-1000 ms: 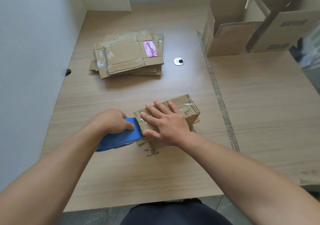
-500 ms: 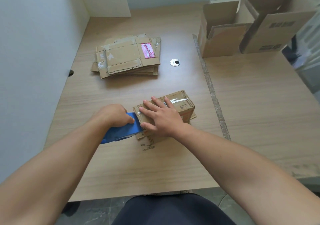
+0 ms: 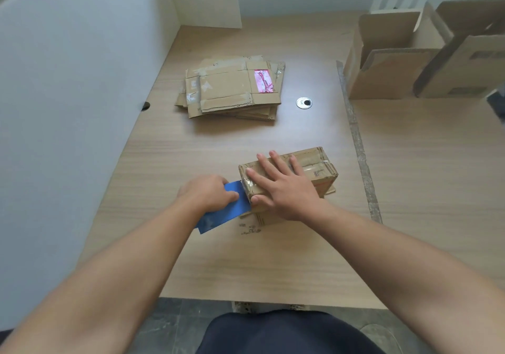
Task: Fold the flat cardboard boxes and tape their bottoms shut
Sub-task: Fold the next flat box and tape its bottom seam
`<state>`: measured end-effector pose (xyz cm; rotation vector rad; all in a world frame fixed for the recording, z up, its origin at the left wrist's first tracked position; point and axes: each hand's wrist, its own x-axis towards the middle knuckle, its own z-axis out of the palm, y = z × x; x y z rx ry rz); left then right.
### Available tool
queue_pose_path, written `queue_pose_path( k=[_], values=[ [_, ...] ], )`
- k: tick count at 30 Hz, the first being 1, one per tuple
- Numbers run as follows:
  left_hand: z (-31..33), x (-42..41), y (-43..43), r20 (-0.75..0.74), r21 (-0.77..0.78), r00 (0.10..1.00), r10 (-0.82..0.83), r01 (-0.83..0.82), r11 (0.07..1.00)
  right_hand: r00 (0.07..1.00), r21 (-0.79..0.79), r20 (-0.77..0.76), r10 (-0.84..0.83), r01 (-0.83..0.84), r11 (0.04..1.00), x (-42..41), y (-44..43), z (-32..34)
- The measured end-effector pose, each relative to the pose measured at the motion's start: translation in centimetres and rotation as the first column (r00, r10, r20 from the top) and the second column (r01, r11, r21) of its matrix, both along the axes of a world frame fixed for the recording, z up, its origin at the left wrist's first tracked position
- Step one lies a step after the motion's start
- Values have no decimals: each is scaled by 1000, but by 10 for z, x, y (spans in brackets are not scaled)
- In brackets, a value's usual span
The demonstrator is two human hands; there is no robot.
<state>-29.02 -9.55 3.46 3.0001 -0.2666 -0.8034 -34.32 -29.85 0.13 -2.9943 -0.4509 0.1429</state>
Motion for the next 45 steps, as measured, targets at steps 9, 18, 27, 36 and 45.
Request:
queue_pose_path(
  k=[9, 18, 27, 36, 45],
  values=[
    [28, 8, 29, 300, -176, 910, 286, -242, 954, 976, 188, 201, -90, 51, 981, -15, -7, -5],
    [15, 9, -37, 438, -278, 884, 163, -39, 960, 931, 173, 355, -83, 22, 985, -24, -24, -14],
    [17, 4, -43, 481, -239, 869, 112, 7, 971, 878, 98, 477, -44, -3, 995, -38, -29, -28],
    [15, 4, -49, 467, -192, 878, 106, -16, 981, 911, 121, 400, -97, 52, 991, -30, -24, -19],
    [17, 9, -56, 492, -52, 870, 28, -3, 999, 963, 127, 261, -65, 32, 991, -29, -30, -11]
  ],
)
